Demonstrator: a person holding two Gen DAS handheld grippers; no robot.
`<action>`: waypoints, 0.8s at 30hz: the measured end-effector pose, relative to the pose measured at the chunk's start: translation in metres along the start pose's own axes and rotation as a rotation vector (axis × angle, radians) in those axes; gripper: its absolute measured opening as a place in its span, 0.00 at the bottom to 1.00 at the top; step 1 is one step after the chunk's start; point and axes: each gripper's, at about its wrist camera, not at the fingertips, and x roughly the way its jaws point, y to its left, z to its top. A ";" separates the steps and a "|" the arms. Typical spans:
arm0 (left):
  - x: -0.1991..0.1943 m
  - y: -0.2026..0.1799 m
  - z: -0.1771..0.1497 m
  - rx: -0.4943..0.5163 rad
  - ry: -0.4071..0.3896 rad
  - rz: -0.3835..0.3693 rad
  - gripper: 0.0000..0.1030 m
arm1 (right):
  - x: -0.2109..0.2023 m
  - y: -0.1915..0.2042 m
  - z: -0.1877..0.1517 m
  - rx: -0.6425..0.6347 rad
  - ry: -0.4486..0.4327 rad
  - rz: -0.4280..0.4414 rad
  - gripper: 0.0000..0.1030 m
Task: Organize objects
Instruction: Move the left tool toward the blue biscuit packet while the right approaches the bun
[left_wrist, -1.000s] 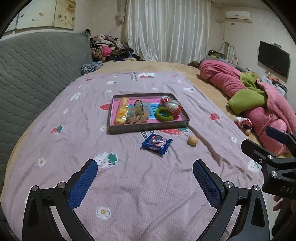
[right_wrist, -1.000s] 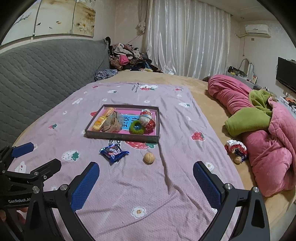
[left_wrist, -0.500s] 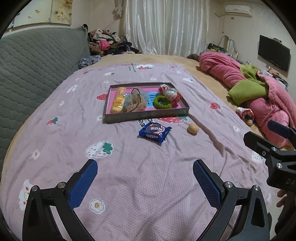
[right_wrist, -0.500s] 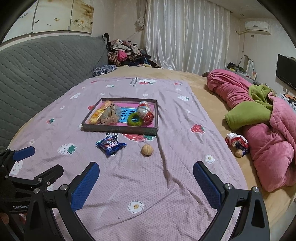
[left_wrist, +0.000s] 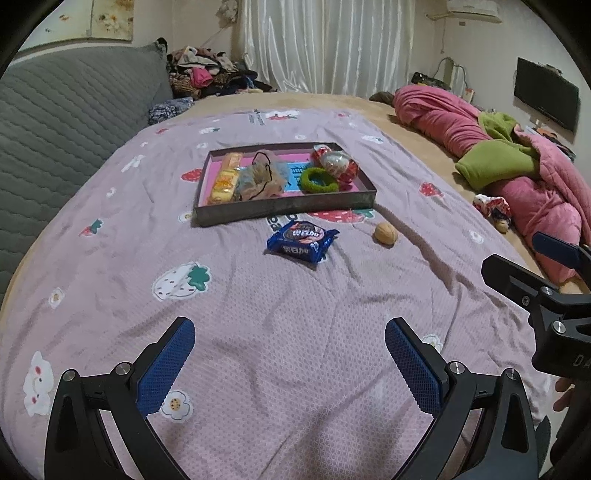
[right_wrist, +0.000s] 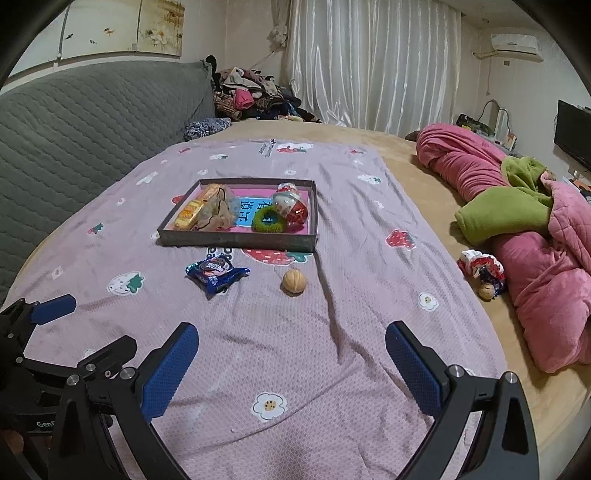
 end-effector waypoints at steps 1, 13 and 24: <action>0.002 0.000 0.000 0.001 0.003 0.000 1.00 | 0.002 -0.001 -0.001 0.002 0.003 -0.001 0.99; 0.024 -0.004 -0.003 0.015 0.030 -0.006 1.00 | 0.020 -0.009 -0.003 0.030 0.024 -0.004 0.99; 0.044 -0.005 -0.001 0.016 0.046 -0.010 1.00 | 0.043 -0.008 -0.005 0.028 0.059 0.004 0.99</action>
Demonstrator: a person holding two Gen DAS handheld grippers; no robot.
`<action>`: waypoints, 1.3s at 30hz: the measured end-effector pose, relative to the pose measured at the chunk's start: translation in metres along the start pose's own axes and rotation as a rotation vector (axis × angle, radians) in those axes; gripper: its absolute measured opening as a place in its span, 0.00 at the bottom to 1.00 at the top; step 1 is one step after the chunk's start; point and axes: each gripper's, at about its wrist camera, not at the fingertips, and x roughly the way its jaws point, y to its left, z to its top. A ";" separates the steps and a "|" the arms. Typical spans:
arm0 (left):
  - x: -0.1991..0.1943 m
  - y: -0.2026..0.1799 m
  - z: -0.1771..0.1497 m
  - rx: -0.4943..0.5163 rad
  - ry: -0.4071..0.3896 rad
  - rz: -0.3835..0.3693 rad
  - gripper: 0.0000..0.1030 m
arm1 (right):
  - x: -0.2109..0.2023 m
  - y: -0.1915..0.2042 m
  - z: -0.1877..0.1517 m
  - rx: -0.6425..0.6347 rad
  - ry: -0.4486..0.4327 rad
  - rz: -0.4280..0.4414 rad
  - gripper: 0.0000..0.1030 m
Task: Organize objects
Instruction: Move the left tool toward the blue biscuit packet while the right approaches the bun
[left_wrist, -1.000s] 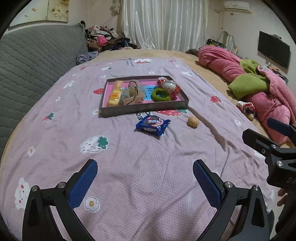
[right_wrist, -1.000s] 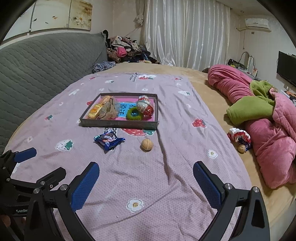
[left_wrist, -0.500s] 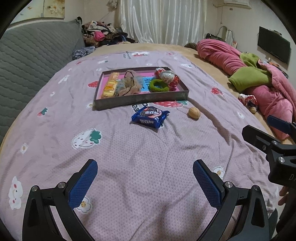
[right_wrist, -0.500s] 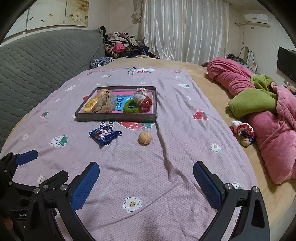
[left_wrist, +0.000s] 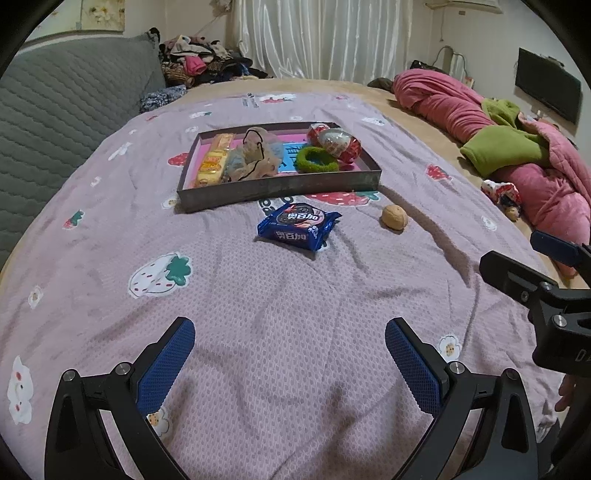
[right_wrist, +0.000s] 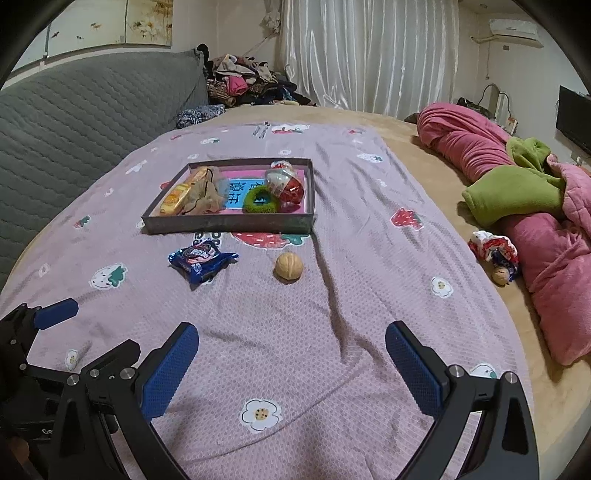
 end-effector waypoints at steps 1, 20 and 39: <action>0.002 0.000 0.000 0.001 0.004 0.000 1.00 | 0.002 0.000 0.000 0.001 0.003 0.000 0.99; 0.044 0.001 0.016 0.005 0.033 0.002 1.00 | 0.044 -0.007 0.007 0.012 0.050 -0.002 0.99; 0.089 0.006 0.047 0.012 0.049 0.003 1.00 | 0.089 -0.010 0.029 0.003 0.081 -0.009 0.99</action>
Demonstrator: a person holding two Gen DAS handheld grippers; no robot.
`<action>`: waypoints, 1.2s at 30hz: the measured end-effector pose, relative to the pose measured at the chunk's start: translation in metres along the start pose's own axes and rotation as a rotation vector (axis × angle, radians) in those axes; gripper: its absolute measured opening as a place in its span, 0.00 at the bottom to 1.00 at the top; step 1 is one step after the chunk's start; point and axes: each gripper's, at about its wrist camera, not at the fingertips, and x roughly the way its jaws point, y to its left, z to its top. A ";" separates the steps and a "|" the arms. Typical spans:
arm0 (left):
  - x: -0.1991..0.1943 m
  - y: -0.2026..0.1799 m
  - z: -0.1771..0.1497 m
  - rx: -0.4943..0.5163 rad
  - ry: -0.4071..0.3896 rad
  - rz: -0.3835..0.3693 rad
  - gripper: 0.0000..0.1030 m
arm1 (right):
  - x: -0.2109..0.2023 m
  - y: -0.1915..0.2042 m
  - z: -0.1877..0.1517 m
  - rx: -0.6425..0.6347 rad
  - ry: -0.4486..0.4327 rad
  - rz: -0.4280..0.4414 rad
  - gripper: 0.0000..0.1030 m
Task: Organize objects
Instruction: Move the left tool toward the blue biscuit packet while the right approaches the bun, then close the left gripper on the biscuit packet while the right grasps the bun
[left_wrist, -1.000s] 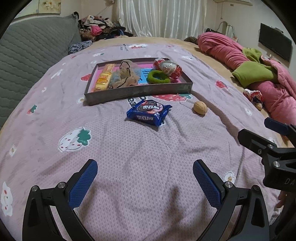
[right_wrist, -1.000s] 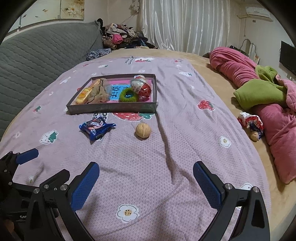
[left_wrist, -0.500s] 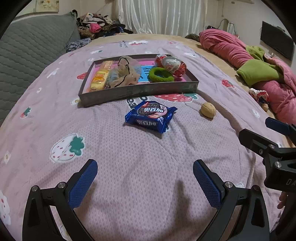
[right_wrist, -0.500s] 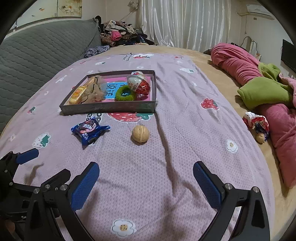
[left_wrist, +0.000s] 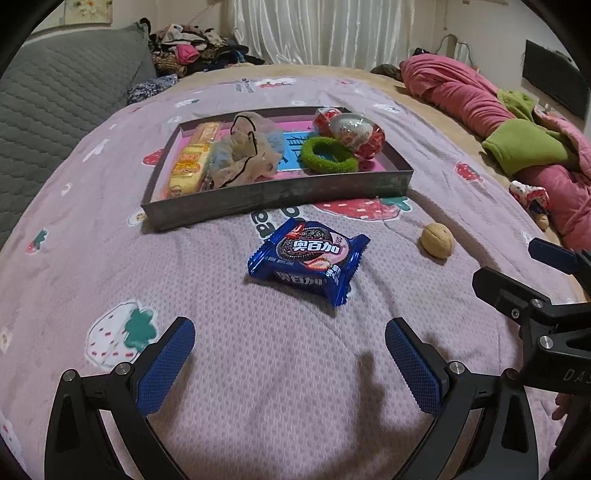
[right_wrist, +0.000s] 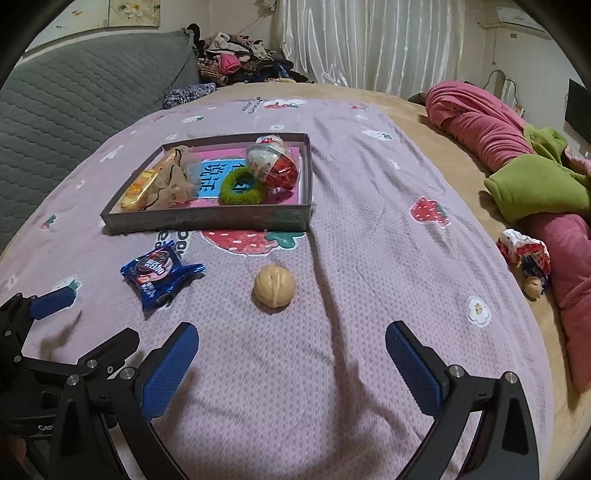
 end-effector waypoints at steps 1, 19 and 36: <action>0.002 0.000 0.001 0.001 0.001 0.003 1.00 | 0.003 0.000 0.002 0.000 0.003 -0.001 0.99; 0.048 0.005 0.021 0.018 0.021 -0.017 1.00 | 0.050 -0.001 0.020 -0.004 0.055 0.006 0.99; 0.074 0.013 0.036 0.006 0.042 -0.062 1.00 | 0.076 -0.011 0.026 0.046 0.074 0.041 0.93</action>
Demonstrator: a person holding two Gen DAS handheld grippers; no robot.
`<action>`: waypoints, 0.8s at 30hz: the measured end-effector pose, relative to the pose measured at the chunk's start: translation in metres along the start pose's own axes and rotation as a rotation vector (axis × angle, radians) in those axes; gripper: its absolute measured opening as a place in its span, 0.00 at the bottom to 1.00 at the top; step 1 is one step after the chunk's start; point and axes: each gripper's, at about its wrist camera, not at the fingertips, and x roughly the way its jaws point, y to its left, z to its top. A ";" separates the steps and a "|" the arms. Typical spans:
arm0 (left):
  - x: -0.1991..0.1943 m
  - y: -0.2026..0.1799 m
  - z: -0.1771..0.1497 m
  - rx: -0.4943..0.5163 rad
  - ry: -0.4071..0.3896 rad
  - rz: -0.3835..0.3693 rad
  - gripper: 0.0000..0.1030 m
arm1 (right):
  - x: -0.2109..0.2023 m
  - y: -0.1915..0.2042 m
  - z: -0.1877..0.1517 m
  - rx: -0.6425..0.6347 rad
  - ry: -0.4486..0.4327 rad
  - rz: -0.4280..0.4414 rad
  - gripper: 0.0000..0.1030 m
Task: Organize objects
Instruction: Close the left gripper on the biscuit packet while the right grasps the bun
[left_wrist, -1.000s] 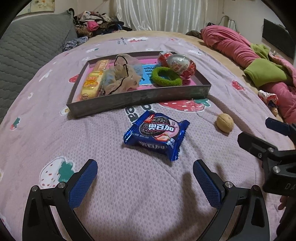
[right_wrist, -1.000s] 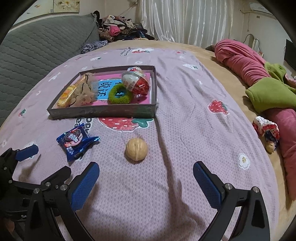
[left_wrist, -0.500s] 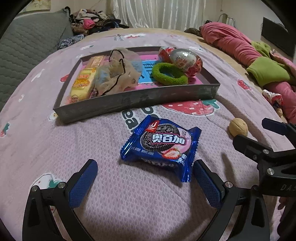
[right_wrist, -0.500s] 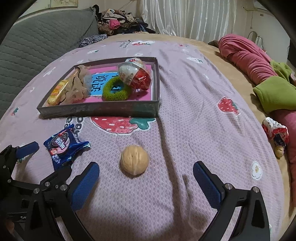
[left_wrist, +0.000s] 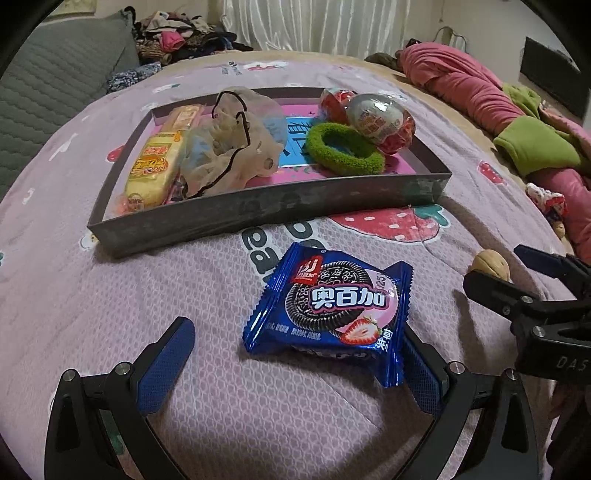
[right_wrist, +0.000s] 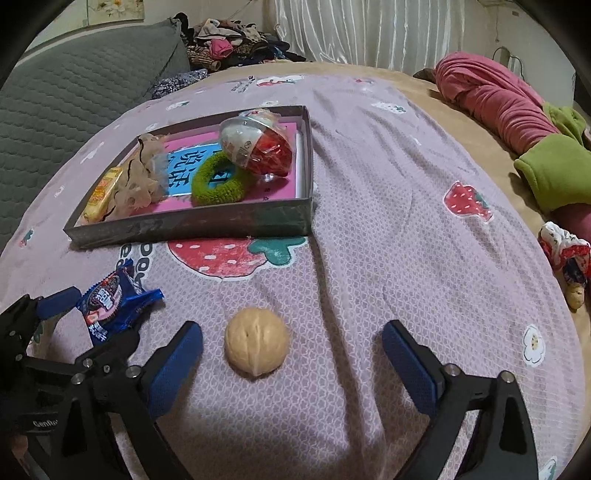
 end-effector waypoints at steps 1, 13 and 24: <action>0.001 0.001 0.001 -0.004 0.001 -0.005 1.00 | 0.001 0.000 0.000 -0.003 0.003 -0.003 0.93; 0.005 0.015 0.009 -0.068 -0.004 -0.079 0.99 | 0.005 0.005 0.001 -0.033 -0.017 0.020 0.68; 0.009 0.019 0.013 -0.088 0.005 -0.100 0.77 | 0.007 0.010 0.003 -0.055 -0.033 0.038 0.45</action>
